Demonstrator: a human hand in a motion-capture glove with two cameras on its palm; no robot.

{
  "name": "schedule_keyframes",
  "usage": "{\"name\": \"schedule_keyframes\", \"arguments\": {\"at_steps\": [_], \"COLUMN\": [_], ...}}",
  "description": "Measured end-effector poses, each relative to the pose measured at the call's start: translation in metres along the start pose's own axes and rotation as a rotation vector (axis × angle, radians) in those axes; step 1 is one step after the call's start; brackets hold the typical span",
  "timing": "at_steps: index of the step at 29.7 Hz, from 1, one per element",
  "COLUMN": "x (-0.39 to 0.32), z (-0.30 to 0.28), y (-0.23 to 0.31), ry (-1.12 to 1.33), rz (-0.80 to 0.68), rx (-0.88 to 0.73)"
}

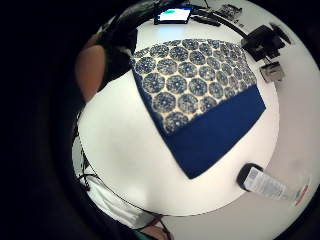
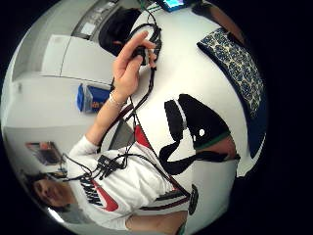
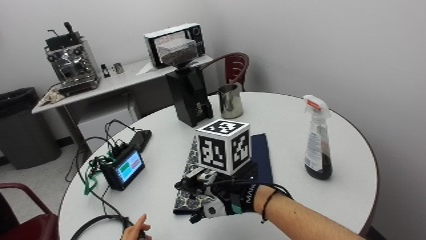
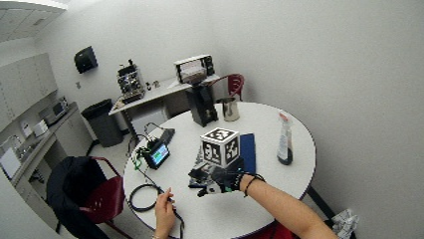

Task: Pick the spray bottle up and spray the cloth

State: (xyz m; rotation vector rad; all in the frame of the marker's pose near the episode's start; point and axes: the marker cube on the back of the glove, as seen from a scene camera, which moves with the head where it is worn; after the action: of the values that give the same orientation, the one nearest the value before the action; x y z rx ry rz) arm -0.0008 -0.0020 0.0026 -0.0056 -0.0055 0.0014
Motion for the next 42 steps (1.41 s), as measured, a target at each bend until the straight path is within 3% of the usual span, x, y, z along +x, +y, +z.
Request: {"name": "schedule_keyframes", "arguments": {"at_steps": [15,26,30,34,38,42], "x": [0.012,0.035,0.051,0.082,0.119,0.177], "z": [-0.006,-0.024,-0.033,-0.051,-0.073,-0.073], "y": [0.007,0.05,0.091,0.128,0.158,0.163], "ry": [0.073,0.043,0.007,-0.075,-0.172,-0.364], "rz": [0.023,0.066,0.12,0.153,0.377,0.58], "rx": [-0.032,0.083,0.205,0.462,0.7,0.799]}}
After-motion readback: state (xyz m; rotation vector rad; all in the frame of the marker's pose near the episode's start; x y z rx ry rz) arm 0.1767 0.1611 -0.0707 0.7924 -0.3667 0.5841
